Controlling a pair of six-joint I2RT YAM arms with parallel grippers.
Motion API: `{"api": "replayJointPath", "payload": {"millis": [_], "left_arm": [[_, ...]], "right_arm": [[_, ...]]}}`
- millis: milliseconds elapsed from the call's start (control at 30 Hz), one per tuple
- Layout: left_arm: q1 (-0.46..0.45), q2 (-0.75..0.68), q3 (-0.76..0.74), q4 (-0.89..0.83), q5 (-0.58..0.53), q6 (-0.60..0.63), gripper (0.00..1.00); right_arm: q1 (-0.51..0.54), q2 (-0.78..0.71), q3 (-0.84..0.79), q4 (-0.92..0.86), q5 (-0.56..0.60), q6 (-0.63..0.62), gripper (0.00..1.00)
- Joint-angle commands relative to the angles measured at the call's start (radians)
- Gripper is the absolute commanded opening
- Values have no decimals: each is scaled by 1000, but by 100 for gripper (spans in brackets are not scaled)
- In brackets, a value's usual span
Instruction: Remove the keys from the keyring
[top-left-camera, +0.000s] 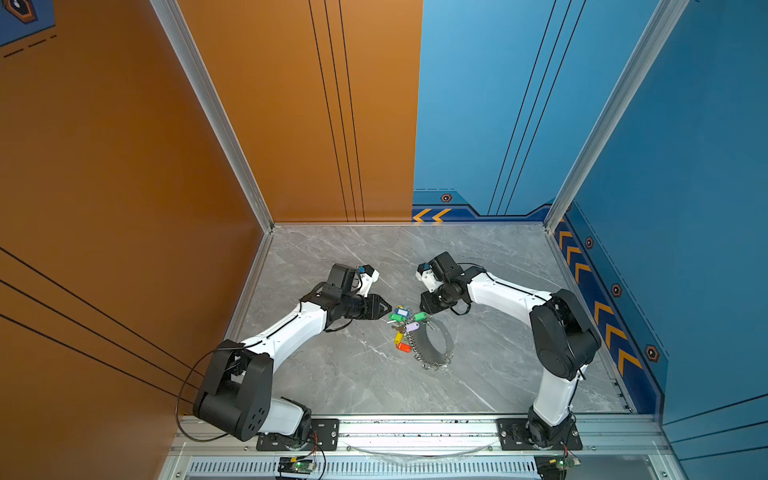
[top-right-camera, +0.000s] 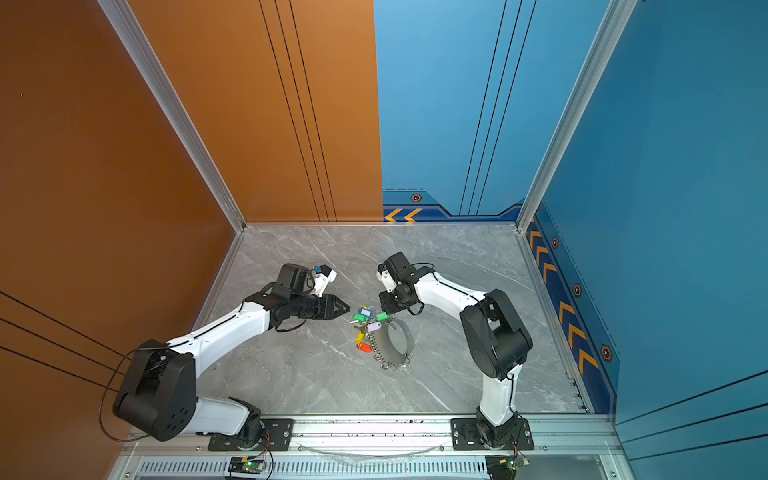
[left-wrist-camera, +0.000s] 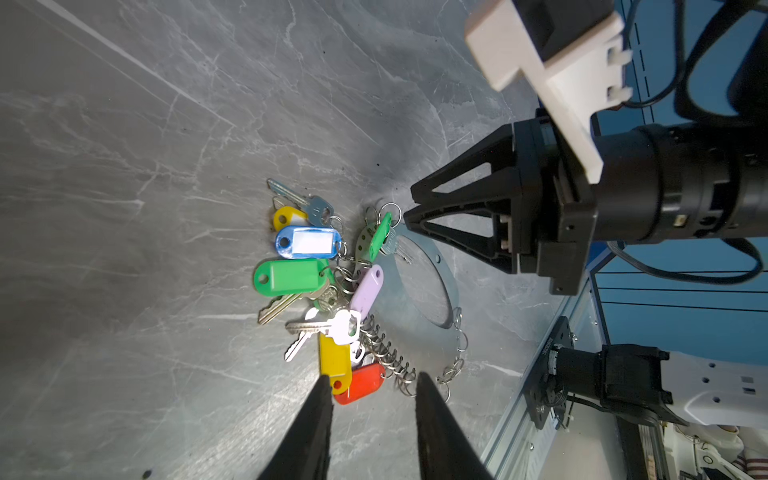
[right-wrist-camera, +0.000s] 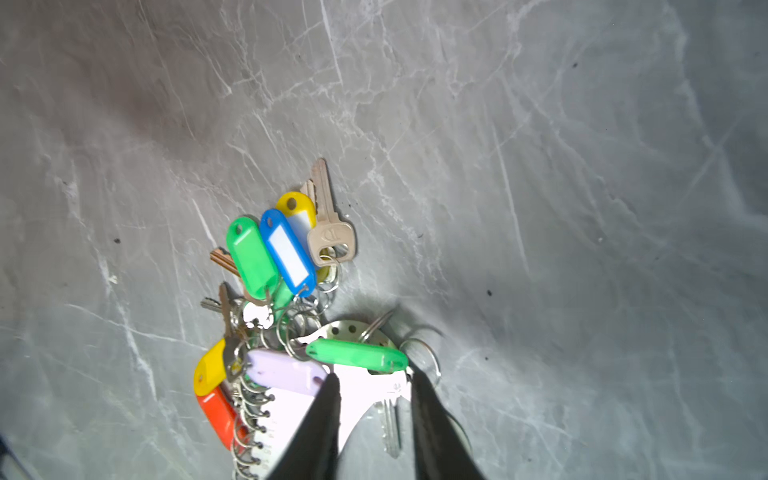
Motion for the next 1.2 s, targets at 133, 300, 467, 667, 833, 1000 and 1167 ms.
{"api": "replayJointPath", "payload": {"millis": [133,300,467,667,833,1000,1167], "left_arm": [[6,6,-31,56,26,-15,35],[9,2,-41,71,37,-14,35],[12,-11,-61,89,43,-17,35],[24,-21,-85,108,58,-18,35],[39,-34,-97,110,59,-17,35],[42,-32,-95,119,66,-23,35],[42,-50,-98,116,63,-24,35]], "right_arm": [[48,30,67,-96,130,241,44],[69,84,101,-102,156,290,46],[67,131,122,-128,174,301,49],[84,167,140,-179,183,295,48],[65,117,82,-183,157,278,45],[30,92,57,-185,138,238,32],[4,82,52,-177,109,170,15]]}}
